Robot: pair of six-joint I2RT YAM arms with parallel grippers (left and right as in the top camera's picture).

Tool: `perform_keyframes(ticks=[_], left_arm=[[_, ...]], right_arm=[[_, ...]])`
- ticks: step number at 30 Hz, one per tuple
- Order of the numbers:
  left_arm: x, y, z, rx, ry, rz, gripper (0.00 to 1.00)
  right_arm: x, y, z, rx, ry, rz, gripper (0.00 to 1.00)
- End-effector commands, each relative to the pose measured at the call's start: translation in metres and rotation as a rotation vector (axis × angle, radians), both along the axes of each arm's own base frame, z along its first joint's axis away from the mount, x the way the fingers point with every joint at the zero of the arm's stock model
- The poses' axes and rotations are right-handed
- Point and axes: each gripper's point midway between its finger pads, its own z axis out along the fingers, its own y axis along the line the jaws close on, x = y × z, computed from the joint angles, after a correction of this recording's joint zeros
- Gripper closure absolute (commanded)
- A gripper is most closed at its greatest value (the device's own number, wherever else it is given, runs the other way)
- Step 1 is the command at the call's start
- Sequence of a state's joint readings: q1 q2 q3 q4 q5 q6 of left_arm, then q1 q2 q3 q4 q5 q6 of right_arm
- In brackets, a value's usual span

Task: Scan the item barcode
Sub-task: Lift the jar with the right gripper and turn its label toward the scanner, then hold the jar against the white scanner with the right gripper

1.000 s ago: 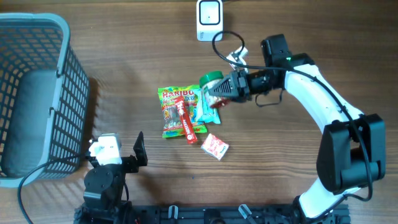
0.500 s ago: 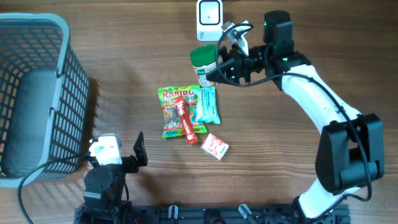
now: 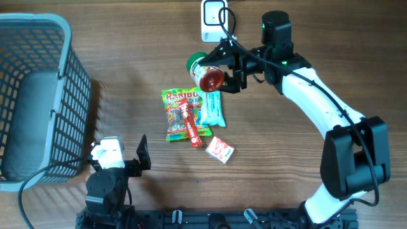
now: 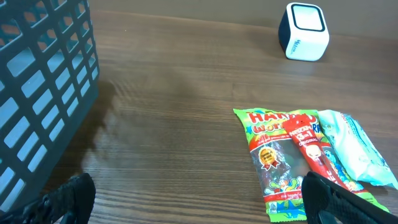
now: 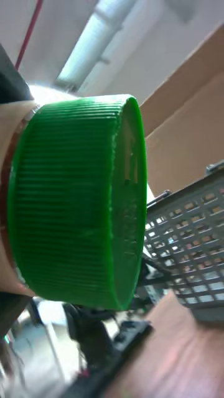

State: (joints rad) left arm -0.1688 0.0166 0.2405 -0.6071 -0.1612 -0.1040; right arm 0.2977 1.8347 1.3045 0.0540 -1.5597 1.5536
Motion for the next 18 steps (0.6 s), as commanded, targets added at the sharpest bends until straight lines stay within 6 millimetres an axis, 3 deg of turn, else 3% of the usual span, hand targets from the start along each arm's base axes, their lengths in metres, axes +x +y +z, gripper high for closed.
perform_keyframes(ticks=[1, 10, 18], left_arm=[[0.000, 0.003, -0.002, -0.004, 0.001, 0.021, 0.00], [0.000, 0.003, -0.002, -0.004, 0.001, 0.021, 0.00], [0.000, 0.003, -0.002, -0.004, 0.001, 0.021, 0.00]], right_arm=[[-0.004, -0.003, 0.011, -0.040, 0.201, 0.045, 0.56], [-0.003, -0.004, 0.011, -0.126, 0.469, 0.038, 0.55], [0.023, -0.034, 0.019, -0.075, 0.347, -0.046, 0.55]])
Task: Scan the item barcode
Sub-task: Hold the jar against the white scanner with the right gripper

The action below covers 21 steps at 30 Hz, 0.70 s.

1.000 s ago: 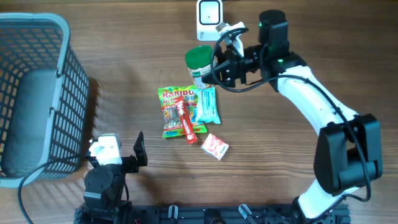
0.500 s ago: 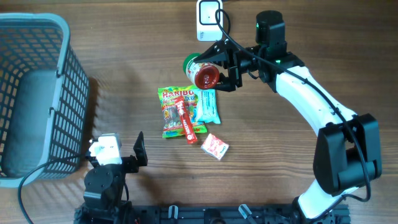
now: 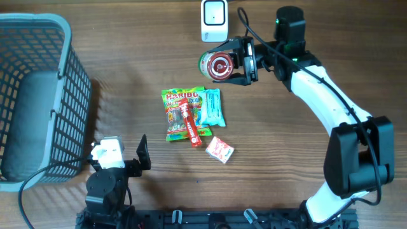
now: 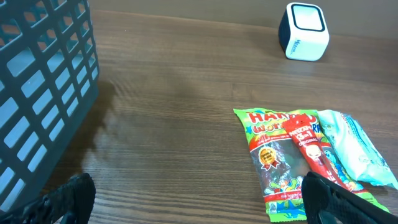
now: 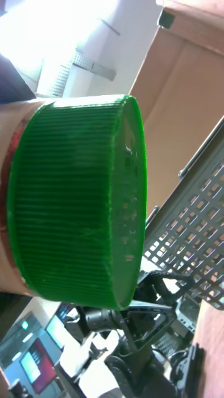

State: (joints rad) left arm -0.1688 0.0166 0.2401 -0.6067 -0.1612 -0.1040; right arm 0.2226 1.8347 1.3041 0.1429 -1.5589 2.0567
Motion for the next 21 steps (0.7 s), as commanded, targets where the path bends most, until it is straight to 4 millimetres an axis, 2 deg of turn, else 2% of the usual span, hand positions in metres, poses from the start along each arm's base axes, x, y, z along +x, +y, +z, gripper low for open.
perform_keyframes(ticks=[1, 6, 9, 11, 12, 15, 21], left_arm=[[0.000, 0.003, -0.002, -0.004, 0.001, 0.021, 0.00], [0.000, 0.003, -0.002, -0.004, 0.001, 0.021, 0.00], [0.000, 0.003, -0.002, -0.004, 0.001, 0.021, 0.00], [0.000, 0.003, -0.002, -0.004, 0.001, 0.021, 0.00], [0.000, 0.003, -0.002, -0.004, 0.001, 0.021, 0.00], [0.000, 0.003, -0.002, -0.004, 0.001, 0.021, 0.00], [0.000, 0.003, -0.002, -0.004, 0.001, 0.021, 0.00]], right_arm=[[0.003, -0.012, 0.015, 0.035, -0.082, 0.020, 0.55], [0.009, -0.017, 0.030, 0.076, -0.315, 0.008, 0.55], [0.014, -0.016, 0.046, 0.137, -0.669, -0.025, 0.48], [0.020, -0.019, 0.048, 0.166, -0.864, -0.054, 0.46], [0.024, -0.020, 0.046, 0.185, -0.999, -0.068, 0.46], [0.035, -0.018, 0.037, 0.192, -1.154, -0.106, 0.46], [0.097, -0.017, 0.007, 0.040, -1.318, -0.350, 0.44]])
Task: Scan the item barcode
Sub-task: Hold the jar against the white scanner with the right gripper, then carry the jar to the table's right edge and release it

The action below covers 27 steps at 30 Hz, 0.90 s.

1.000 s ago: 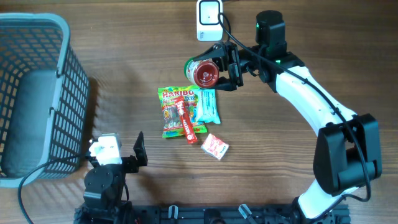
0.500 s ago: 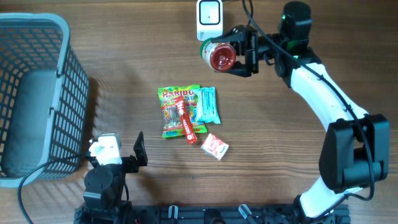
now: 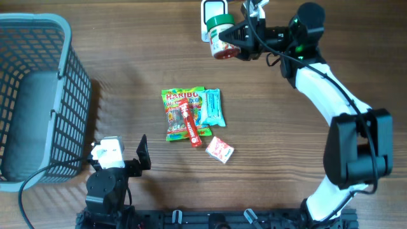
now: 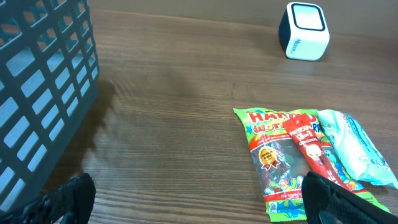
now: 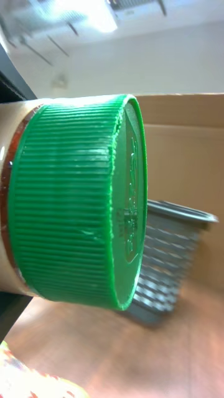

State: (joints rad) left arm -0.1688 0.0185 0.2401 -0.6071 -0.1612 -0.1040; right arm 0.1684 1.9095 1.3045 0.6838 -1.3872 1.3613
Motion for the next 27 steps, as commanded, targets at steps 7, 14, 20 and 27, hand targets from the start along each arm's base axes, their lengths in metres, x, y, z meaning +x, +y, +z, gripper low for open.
perform_keyframes(ticks=[7, 14, 20, 27], left_arm=[[0.000, 0.003, -0.001, -0.004, -0.001, 0.021, 0.00], [0.000, 0.003, -0.001, -0.004, -0.001, 0.021, 0.00], [0.000, 0.003, -0.001, -0.004, -0.001, 0.021, 0.00], [0.000, 0.003, -0.001, -0.004, -0.001, 0.021, 0.00]], right_arm=[[0.116, -0.023, -0.031, -0.261, -0.227, -0.629, 0.45], [0.165, -0.007, -0.034, -0.567, -0.250, -0.897, 0.47], [0.209, 0.009, -0.102, -0.528, -0.122, -0.930, 0.48], [0.205, 0.019, -0.141, -0.606, -0.026, -0.972, 0.48]])
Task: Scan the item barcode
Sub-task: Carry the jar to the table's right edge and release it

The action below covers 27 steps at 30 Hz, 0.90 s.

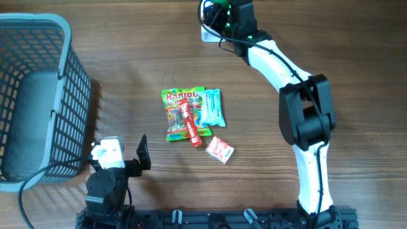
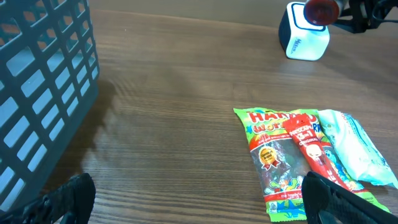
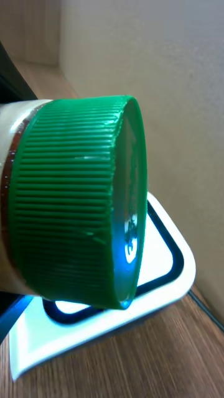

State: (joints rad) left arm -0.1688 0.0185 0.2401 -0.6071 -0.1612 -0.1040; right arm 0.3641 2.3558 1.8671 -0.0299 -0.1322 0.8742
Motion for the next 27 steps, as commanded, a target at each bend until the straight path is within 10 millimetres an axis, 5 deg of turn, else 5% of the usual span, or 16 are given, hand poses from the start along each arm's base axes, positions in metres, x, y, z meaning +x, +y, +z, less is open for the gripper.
perform_keyframes(ticks=[1, 5, 9, 12, 15, 19, 24, 25, 27], left_arm=[[0.000, 0.003, -0.001, -0.004, -0.001, 0.021, 0.00], [0.000, 0.003, -0.001, -0.004, -0.001, 0.021, 0.00], [0.000, 0.003, -0.001, -0.004, -0.001, 0.021, 0.00], [0.000, 0.003, -0.002, -0.004, 0.002, 0.021, 0.00], [0.000, 0.004, -0.003, -0.003, 0.006, 0.021, 0.00], [0.000, 0.004, -0.003, -0.003, 0.006, 0.021, 0.00], [0.000, 0.004, -0.003, -0.003, 0.006, 0.021, 0.00], [0.000, 0.004, -0.003, -0.003, 0.006, 0.021, 0.00], [0.000, 0.004, -0.003, -0.003, 0.006, 0.021, 0.00]], right_arm=[[0.005, 0.002, 0.022, 0.019, 0.001, -0.048, 0.48], [0.003, -0.032, 0.057, -0.076, 0.085, -0.072, 0.48], [-0.012, -0.116, 0.069, -0.148, 0.252, -0.180, 0.45], [-0.040, -0.244, 0.036, -0.196, 0.481, -0.352, 0.45], [-0.087, -0.402, 0.020, -0.301, 0.629, -0.620, 0.45], [-0.165, -0.542, -0.003, -0.354, 0.785, -0.895, 0.45], [-0.240, -0.617, -0.073, -0.288, 0.962, -0.993, 0.45], [-0.245, -0.624, -0.074, -0.292, 0.962, -0.994, 0.42], [-0.248, -0.632, -0.070, -0.309, 0.945, -0.964, 0.01]])
